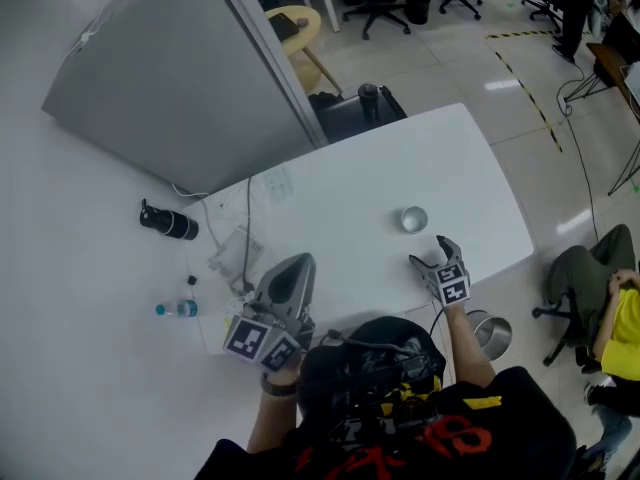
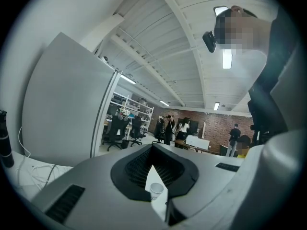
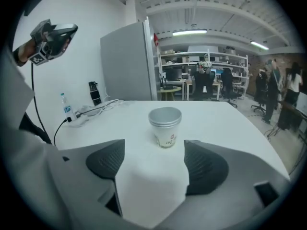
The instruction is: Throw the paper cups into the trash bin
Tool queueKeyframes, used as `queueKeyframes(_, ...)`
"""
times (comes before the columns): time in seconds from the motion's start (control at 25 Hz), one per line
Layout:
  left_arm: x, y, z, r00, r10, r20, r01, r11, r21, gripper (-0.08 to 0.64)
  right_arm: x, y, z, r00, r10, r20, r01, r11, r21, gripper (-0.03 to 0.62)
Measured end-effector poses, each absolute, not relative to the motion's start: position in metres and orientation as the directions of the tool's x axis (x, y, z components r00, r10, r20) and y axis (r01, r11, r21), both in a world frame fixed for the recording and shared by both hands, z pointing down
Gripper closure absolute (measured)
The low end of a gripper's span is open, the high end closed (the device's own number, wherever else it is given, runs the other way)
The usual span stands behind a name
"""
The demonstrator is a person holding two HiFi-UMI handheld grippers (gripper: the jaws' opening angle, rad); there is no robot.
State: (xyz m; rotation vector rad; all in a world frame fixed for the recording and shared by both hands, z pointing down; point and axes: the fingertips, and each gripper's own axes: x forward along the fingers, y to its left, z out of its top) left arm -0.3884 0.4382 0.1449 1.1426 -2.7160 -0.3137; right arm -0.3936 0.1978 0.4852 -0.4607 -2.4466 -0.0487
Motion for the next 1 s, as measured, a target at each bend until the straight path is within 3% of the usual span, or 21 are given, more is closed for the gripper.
queueKeyframes(0.48,-0.385,0.449,0.141,-0.720,-0.689,0.088,-0.649,0.712,0.267,0.558,-0.463,0.198,0.530,-0.701,0.268,0.661,0.313,0.948,-0.052,0.193)
queueKeyframes(0.52,-0.384,0.451,0.142,-0.723,-0.685,0.091,-0.644,0.716,0.270,0.558,-0.466,0.199,0.528,-0.700,0.270,0.661,0.322,0.946,-0.045,0.204)
queueKeyframes(0.56,-0.384,0.452,0.143,-0.724,-0.684,0.093,-0.642,0.717,0.274,0.558,-0.468,0.202,0.526,-0.696,0.274,0.664,0.339,0.940,-0.033,0.267)
queueKeyframes(1.0,-0.387,0.437,0.144,-0.677,-0.732,0.077,-0.684,0.665,0.301,0.558,-0.446,0.254,0.437,-0.726,0.391,0.566,0.531,0.841,0.101,0.282)
